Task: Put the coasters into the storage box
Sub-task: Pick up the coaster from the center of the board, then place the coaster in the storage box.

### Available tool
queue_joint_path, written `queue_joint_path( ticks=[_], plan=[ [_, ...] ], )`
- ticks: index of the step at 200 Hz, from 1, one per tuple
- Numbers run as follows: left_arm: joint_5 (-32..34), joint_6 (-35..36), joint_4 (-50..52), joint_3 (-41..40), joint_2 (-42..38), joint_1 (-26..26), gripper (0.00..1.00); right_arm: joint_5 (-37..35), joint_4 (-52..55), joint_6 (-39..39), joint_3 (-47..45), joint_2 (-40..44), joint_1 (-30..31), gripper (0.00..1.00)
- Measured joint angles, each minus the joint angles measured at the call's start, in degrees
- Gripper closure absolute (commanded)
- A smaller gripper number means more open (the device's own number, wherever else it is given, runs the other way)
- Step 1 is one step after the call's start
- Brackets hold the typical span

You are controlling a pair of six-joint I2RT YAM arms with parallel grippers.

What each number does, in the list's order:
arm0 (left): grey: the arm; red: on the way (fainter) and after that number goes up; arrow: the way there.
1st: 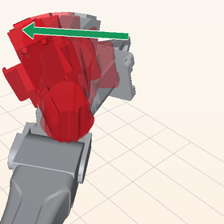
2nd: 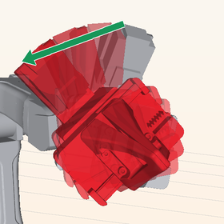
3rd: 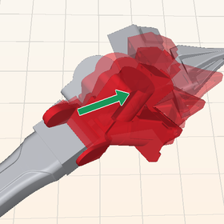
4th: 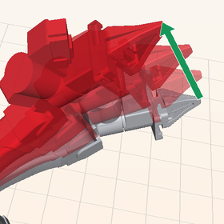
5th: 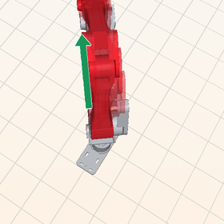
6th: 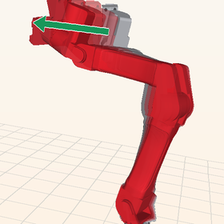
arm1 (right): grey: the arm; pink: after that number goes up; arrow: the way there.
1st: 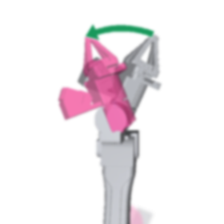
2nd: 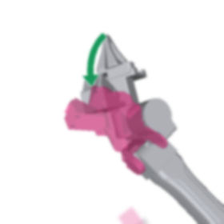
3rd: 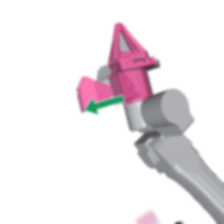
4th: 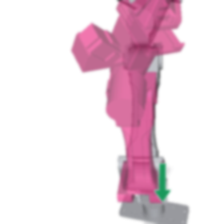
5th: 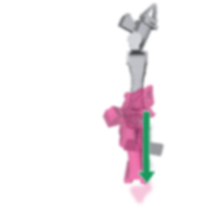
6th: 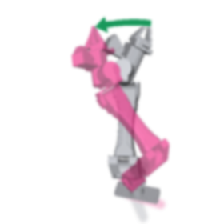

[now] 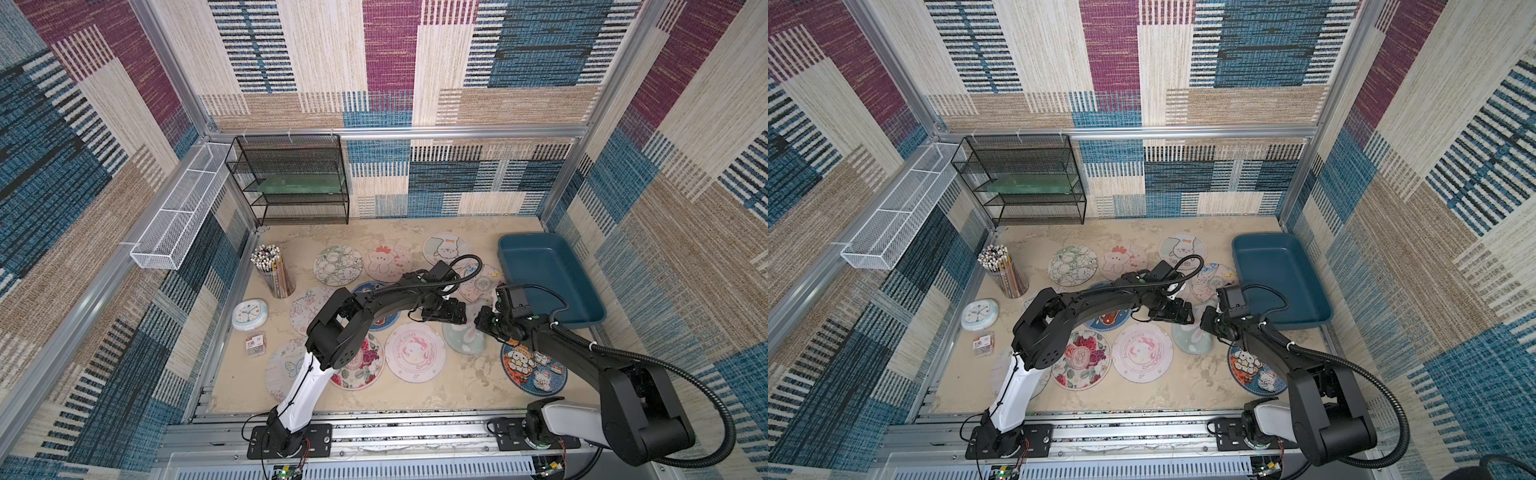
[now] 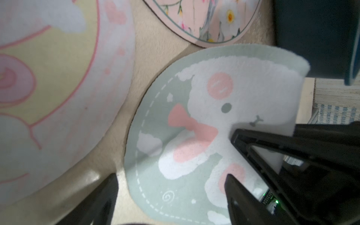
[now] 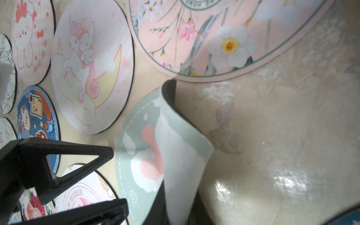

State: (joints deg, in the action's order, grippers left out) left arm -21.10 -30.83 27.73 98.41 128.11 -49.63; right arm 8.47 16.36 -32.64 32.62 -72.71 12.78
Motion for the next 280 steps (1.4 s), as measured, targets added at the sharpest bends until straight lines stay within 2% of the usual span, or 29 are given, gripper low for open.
queue_joint_path(
  ticks=[34, 73, 115, 152, 202, 246, 280],
  plan=[
    [0.35, 0.70, -0.46, -1.25, -1.14, 0.00, 0.08, -0.13, 2.23, 1.60, 2.40, 1.07, 0.00, 1.00],
    [2.54, 1.97, -1.49, -5.64, -6.56, -0.02, 0.03, -1.79, 5.27, 3.50, 8.66, 3.50, -0.02, 1.00],
    [3.37, 3.41, -8.90, -13.92, -13.86, 0.00, 0.01, -8.37, 9.25, 5.53, 18.10, 4.20, -1.01, 1.00],
    [2.60, 3.56, -16.46, -19.43, -17.57, -0.04, 0.01, -12.41, 10.16, 6.80, 22.10, 4.81, -6.23, 1.00],
    [1.01, 5.11, -26.69, -25.90, -21.29, -0.98, 0.00, -15.43, 6.73, 6.93, 20.61, 6.62, -14.93, 1.00],
    [2.08, 8.24, -27.41, -24.98, -21.66, -2.32, 0.00, -14.51, 0.68, 6.43, 18.71, 3.08, -22.97, 1.00],
    [3.78, 10.27, -25.99, -23.28, -21.59, -3.45, 0.01, -11.85, -2.86, 6.47, 17.44, -2.95, -26.12, 0.99]
  ],
)
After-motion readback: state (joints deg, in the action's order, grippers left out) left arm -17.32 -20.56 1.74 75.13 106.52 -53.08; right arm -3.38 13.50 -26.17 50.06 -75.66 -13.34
